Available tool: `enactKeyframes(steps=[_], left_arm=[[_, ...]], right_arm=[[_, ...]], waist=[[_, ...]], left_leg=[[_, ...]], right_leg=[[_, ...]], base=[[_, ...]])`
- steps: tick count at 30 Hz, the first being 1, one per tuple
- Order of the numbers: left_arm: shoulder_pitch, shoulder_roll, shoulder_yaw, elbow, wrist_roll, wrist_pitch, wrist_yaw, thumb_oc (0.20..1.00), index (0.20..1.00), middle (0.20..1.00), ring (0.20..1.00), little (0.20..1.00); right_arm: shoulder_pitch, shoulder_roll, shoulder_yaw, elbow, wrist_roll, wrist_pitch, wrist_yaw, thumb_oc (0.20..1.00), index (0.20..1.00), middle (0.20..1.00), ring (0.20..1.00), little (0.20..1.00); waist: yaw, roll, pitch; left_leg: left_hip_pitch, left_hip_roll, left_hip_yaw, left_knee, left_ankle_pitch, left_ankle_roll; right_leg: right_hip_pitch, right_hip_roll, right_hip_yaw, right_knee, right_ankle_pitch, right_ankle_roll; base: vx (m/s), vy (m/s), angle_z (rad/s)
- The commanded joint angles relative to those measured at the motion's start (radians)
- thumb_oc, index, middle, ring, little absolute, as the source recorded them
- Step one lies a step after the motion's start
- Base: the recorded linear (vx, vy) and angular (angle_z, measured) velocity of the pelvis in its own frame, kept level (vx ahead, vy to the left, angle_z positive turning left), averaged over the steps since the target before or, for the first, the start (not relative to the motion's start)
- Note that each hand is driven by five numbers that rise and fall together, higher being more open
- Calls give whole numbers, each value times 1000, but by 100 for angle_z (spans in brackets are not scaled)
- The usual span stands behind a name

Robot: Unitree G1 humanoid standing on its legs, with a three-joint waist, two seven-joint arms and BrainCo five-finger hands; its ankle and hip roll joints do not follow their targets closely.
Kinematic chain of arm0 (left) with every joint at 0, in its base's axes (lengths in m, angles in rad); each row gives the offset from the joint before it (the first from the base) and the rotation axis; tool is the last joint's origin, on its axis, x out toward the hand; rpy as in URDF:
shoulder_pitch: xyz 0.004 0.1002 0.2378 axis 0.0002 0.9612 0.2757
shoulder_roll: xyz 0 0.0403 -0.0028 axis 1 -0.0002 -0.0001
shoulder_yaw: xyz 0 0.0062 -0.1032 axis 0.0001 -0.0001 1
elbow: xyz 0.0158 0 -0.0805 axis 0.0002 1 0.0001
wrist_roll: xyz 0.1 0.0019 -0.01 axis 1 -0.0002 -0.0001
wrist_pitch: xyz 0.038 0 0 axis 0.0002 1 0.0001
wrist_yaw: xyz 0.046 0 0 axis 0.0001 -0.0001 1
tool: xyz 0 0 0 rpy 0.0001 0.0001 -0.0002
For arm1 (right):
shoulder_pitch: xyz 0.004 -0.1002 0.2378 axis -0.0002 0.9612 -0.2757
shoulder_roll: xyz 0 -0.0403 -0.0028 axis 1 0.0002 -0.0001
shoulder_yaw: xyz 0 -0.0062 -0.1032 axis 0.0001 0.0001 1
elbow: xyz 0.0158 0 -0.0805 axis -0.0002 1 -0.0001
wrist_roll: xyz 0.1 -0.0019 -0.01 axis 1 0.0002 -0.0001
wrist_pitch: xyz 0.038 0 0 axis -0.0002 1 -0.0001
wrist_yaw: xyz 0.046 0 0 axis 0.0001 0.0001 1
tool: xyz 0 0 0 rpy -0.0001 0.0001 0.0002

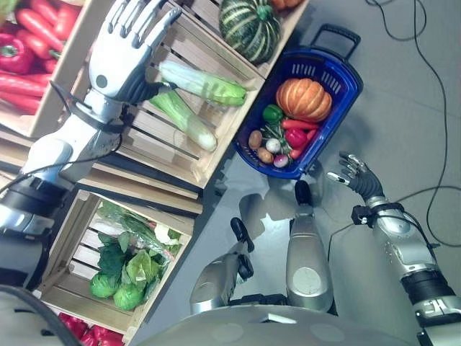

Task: Pick up fruits and vegetables into the basket

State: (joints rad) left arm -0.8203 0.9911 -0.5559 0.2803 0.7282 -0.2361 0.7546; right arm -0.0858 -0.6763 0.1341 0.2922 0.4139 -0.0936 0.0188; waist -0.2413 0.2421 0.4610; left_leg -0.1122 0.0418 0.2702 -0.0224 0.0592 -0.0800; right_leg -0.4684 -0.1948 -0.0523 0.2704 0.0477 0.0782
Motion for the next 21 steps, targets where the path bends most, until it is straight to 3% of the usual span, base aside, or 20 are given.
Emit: enactKeyframes(steps=[1,9,14,16,19,21], left_arm=[[-67,4,-14,93,22,61,32,1000,1000,1000,1000,1000],[-176,-49,-121,313,60,72,-62,1000,1000,1000,1000,1000],[-155,-80,-130,405,45,46,-175,1000,1000,1000,1000,1000],[-150,-87,-134,439,22,5,-246,1000,1000,1000,1000,1000],[-117,-90,-133,470,-13,0,-348,1000,1000,1000,1000,1000],[-101,-93,-125,480,-18,8,-364,1000,1000,1000,1000,1000]], right_arm=[[-9,-4,18,-101,61,-27,-32,1000,1000,1000,1000,1000],[-57,-11,11,-119,69,-26,-44,1000,1000,1000,1000,1000],[-63,-8,-5,-122,66,-29,-46,1000,1000,1000,1000,1000],[-65,-10,-9,-124,60,-28,-48,1000,1000,1000,1000,1000],[-70,-17,-23,-129,68,-23,-51,1000,1000,1000,1000,1000],[-75,-23,-31,-131,71,-18,-53,1000,1000,1000,1000,1000]], waist=[[-40,-55,1],[-82,-52,59],[-94,-46,59],[-96,-44,59],[-97,-36,59],[-97,-31,59]], left_leg=[[-100,38,-1,129,-49,-25],[-180,38,34,191,-46,-29],[-242,36,53,220,-46,-30],[-260,36,60,229,-46,-31],[-294,33,68,252,-46,-31],[-308,30,70,261,-47,-31]], right_leg=[[-10,-3,9,119,-152,36],[-95,13,33,148,-136,31],[-155,17,52,153,-125,30],[-173,16,57,156,-123,30],[-202,13,67,162,-119,30],[-215,11,73,164,-117,30]], base=[[-32,2,-12],[-34,15,-13],[1,37,-10],[-5,42,-3],[4,44,-4],[13,60,-4]])
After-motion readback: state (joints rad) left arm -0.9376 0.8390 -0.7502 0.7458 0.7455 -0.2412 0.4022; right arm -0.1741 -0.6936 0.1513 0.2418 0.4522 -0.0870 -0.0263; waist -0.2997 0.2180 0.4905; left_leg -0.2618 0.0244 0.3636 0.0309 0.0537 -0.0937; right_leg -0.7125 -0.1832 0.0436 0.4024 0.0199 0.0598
